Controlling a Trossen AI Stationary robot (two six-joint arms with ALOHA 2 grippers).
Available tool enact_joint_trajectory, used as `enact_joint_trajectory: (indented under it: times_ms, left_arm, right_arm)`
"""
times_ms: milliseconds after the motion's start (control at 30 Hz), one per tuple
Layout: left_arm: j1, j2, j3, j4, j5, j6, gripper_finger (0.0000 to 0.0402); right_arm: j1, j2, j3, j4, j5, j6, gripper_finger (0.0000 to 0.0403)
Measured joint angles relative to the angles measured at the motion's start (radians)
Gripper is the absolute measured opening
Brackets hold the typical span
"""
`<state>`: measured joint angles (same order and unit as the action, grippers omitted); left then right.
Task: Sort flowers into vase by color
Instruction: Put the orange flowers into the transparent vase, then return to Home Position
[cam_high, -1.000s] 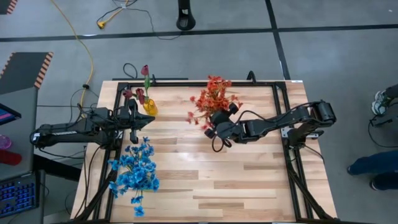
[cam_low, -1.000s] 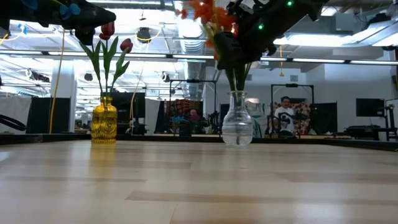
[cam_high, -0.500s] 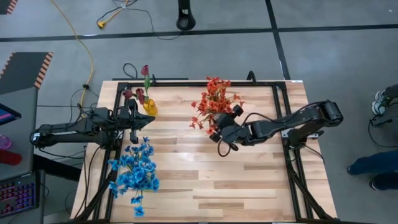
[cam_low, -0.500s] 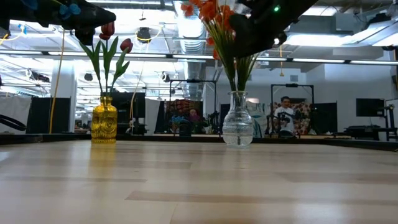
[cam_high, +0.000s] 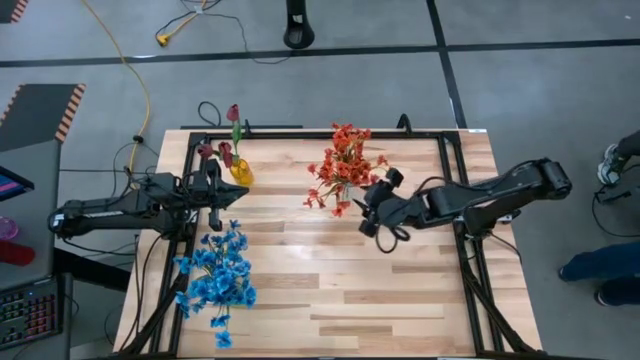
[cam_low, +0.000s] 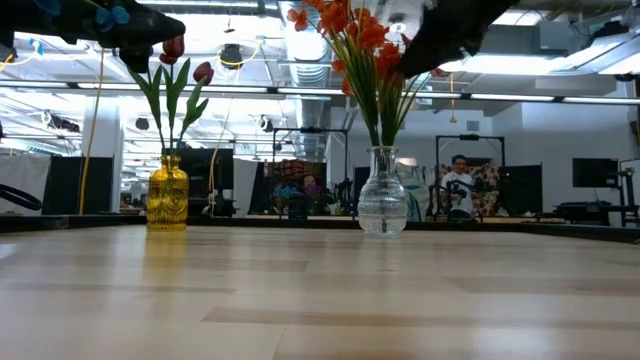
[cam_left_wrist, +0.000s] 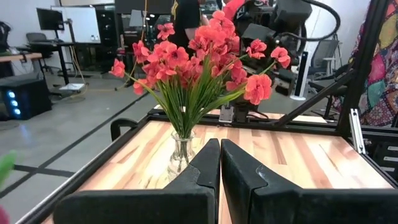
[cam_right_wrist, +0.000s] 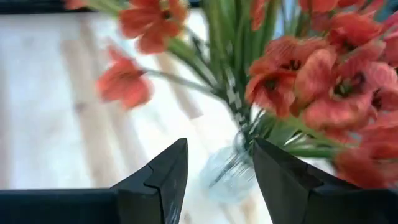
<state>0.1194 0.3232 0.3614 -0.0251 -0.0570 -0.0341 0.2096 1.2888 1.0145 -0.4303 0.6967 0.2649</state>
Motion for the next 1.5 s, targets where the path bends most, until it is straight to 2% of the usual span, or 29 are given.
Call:
enact_joint_trajectory:
  times_ms: [100, 200, 400, 600, 767, 933, 1100, 1200, 1300, 1500]
  left_arm:
    - [0.000, -0.017, 0.000, -0.007, -0.018, 0.014, 0.0000]
    - [0.000, -0.034, 0.000, -0.023, -0.035, 0.015, 0.0000]
    - [0.000, -0.058, 0.001, -0.084, -0.035, 0.014, 0.0000]
    - [0.000, -0.058, 0.001, -0.144, -0.035, 0.014, 0.0000]
    - [0.000, -0.064, 0.000, -0.184, -0.036, 0.015, 0.0000]
    - [0.000, -0.065, -0.022, -0.151, -0.036, 0.033, 0.0000]
    - [0.000, -0.077, -0.156, 0.061, -0.014, 0.049, 0.0000]
    - [0.000, -0.077, -0.204, 0.133, -0.011, 0.052, 0.0000]
    - [0.000, -0.078, -0.220, 0.132, -0.012, 0.058, 0.0000]
    - [0.001, -0.081, -0.220, 0.119, -0.085, 0.111, 0.0000]
  right_arm:
    - [0.000, -0.065, 0.000, -0.074, -0.064, -0.001, 0.0201]
    - [0.000, -0.135, 0.000, -0.161, -0.071, -0.001, 0.0188]
    - [-0.001, -0.264, -0.019, -0.332, -0.072, 0.009, 0.0134]
    - [-0.001, -0.374, -0.190, -0.315, -0.073, 0.114, 0.0063]
    - [-0.001, -0.468, -0.419, -0.052, -0.154, 0.134, 0.0017]
    - [-0.018, -0.544, -0.633, 0.369, -0.266, -0.033, 0.0027]
    - [-0.084, -0.586, -0.794, 0.729, -0.418, -0.145, 0.0052]
    - [-0.135, -0.604, -0.850, 0.808, -0.486, -0.161, 0.0047]
    - [-0.187, -0.626, -0.877, 0.805, -0.527, -0.161, 0.0034]
    - [-0.282, -0.699, -0.941, 0.801, -0.599, -0.161, 0.0020]
